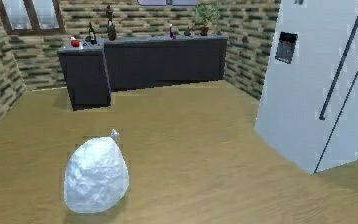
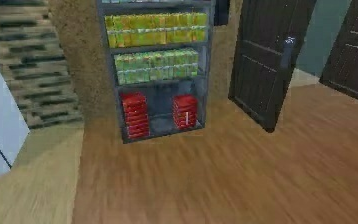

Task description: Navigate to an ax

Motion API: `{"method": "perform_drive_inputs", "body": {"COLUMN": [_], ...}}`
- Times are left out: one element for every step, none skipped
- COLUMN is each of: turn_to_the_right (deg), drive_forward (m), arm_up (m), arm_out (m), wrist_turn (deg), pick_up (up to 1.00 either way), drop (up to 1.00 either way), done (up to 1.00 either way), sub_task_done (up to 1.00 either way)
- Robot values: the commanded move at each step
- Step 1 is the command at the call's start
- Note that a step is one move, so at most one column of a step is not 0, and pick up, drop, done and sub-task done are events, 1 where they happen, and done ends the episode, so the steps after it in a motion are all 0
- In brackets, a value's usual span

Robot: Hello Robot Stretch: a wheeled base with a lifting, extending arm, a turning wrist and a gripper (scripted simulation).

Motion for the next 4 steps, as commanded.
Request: {"method": "perform_drive_inputs", "body": {"turn_to_the_right": [0.0, 45.0, 42.0, 0.0], "drive_forward": [0.1, 0.0, 0.0, 0.3], "arm_up": [0.0, 0.0, 0.0, 0.0], "arm_out": [0.0, 0.0, 0.0, 0.0], "wrist_turn": [0.0, 0.0, 0.0, 0.0], "pick_up": [0.0, 0.0, 0.0, 0.0], "drop": [0.0, 0.0, 0.0, 0.0], "done": [0.0, 0.0, 0.0, 0.0], "sub_task_done": [0.0, 0.0, 0.0, 0.0]}}
